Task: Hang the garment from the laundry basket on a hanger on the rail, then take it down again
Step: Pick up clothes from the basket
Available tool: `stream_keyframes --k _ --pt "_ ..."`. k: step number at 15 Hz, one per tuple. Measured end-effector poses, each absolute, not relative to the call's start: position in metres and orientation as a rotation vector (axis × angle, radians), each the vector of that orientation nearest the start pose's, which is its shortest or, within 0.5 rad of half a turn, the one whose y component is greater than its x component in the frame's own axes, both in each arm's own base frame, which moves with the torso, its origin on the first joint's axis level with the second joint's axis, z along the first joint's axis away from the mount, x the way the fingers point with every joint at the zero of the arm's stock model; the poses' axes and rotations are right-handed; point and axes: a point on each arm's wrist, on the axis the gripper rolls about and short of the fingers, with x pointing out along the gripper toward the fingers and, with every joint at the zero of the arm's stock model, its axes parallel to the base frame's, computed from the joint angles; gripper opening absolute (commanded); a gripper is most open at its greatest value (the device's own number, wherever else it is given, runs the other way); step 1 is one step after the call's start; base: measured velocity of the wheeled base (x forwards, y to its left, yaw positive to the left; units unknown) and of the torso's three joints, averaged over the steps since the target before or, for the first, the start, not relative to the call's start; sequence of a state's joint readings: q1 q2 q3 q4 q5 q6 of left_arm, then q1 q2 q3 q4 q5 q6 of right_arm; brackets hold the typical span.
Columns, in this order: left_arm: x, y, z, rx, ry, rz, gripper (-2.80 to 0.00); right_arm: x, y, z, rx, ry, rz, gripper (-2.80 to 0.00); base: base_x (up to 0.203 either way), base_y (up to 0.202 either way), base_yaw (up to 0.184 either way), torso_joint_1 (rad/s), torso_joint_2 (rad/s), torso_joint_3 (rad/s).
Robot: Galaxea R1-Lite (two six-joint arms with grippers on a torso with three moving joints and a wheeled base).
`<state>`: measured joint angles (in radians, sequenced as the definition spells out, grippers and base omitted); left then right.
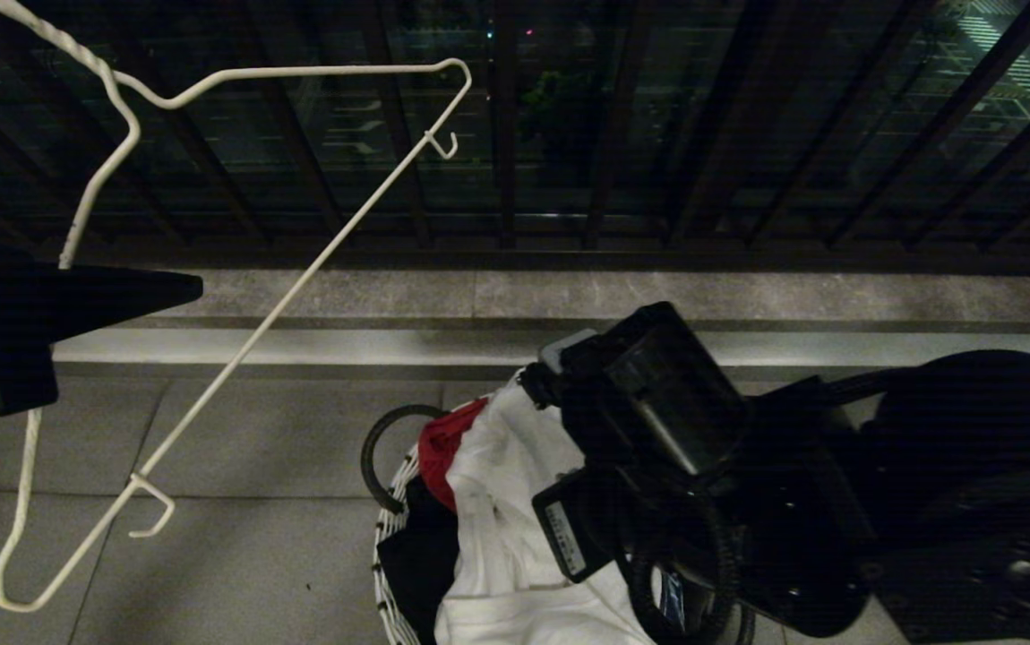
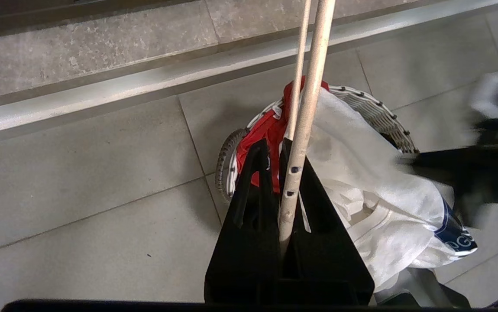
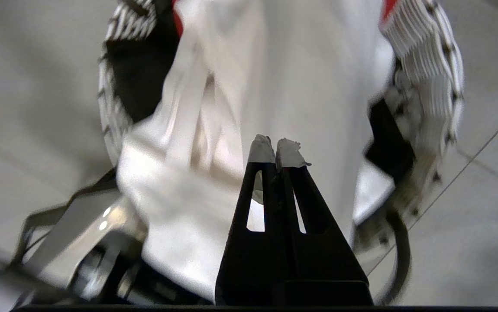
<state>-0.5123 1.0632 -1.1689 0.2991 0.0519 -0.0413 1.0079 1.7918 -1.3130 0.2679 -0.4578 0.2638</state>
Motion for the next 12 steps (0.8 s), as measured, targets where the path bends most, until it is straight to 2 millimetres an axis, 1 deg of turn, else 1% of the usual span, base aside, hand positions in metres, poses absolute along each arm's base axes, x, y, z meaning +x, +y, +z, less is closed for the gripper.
stream_keyframes --k 3,5,6,8,12 --pt "0.104 -0.057 0.338 0.010 0.186 -0.454 -2.80 0.200 0.302 0.192 -0.323 0.607 0.383 -2.80 0.000 0.000 0.000 0.000 0.00 0.000" --pt "0.103 -0.056 0.339 0.002 0.183 -0.451 -2.80 0.206 0.319 0.178 -0.372 0.601 0.364 -2.80 0.000 0.000 0.000 0.000 0.00 0.000" --pt "0.103 -0.056 0.339 0.002 0.183 -0.451 -2.80 0.209 0.326 0.172 -0.403 0.596 0.355 0.00 0.000 0.000 0.000 0.000 0.00 0.000" --pt "0.103 -0.056 0.339 0.000 0.182 -0.450 -2.80 0.211 0.338 0.162 -0.468 0.576 0.335 0.00 0.000 0.000 0.000 0.000 0.00 0.000" --pt "0.102 -0.054 0.340 -0.003 0.176 -0.434 -2.80 0.219 0.357 0.153 -0.519 0.493 0.281 0.00 0.000 0.000 0.000 0.000 0.00 0.000"
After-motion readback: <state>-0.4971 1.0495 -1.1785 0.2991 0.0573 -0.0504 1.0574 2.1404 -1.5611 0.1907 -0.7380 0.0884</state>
